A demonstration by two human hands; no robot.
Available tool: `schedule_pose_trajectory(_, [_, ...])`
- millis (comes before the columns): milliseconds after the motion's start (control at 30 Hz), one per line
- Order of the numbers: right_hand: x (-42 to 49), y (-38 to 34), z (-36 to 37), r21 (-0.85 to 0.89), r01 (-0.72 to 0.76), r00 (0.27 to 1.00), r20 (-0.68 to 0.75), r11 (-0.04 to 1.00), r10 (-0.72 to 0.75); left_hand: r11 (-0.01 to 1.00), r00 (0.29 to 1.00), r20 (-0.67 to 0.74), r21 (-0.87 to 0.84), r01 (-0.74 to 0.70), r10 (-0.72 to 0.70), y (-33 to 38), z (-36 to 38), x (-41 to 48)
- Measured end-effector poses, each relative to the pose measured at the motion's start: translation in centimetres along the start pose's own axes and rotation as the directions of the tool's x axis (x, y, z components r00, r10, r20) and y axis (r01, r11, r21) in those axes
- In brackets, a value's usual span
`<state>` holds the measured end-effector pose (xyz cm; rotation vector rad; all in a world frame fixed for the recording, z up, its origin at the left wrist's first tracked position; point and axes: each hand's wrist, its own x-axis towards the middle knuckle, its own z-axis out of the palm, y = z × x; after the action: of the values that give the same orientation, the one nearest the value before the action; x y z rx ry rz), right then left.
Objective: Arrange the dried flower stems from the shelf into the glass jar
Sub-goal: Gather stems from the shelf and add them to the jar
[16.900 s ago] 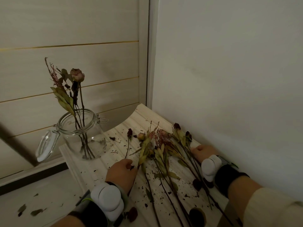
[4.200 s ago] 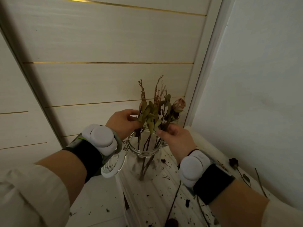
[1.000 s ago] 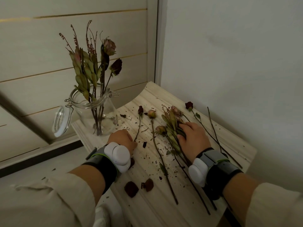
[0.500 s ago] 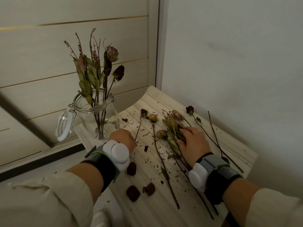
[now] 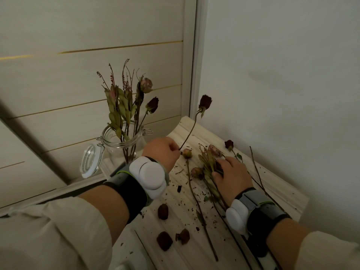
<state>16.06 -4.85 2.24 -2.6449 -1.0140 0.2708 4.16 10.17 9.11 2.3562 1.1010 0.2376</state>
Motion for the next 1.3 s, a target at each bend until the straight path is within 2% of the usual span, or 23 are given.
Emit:
schedule_pose_trajectory(333, [0.6,-4.9,-3.8,0.047,0.155,0.983,-0.103,0.987,-0.149,0.966,0.975,-0.199,-0.217,-0.141,0.098,1.5,-5.3,-0.9])
schedule_pose_trajectory(500, [0.8,-7.9,-4.7,0.045,0.215,0.973,-0.095,0.976,-0.210,0.939,0.925,-0.375,-0.291,-0.183,0.063,1.1,-10.5,-1.0])
schedule_pose_trajectory(667, [0.7,-10.4,-4.8,0.058,0.267,0.960,-0.106,0.962,-0.260,0.904,0.873,-0.488,-0.372,-0.209,0.000,-0.9,-15.7,-0.5])
schedule_pose_trajectory(767, [0.8,-11.5,-4.7,0.056,0.277,0.959,-0.085,0.959,-0.272,0.869,0.858,-0.509,-0.451,-0.202,-0.064,-2.3,-17.5,-0.1])
schedule_pose_trajectory(1033, [1.2,-13.9,-3.8,0.042,0.318,0.947,-0.058,0.947,-0.315,0.851,0.846,-0.492,-0.516,-0.095,-0.204,-5.9,-17.5,0.6])
schedule_pose_trajectory(1300, [1.4,-14.8,-2.4,0.055,0.323,0.946,-0.038,0.945,-0.321,0.897,0.873,-0.430,-0.442,0.020,-0.231,-7.9,-13.9,1.4])
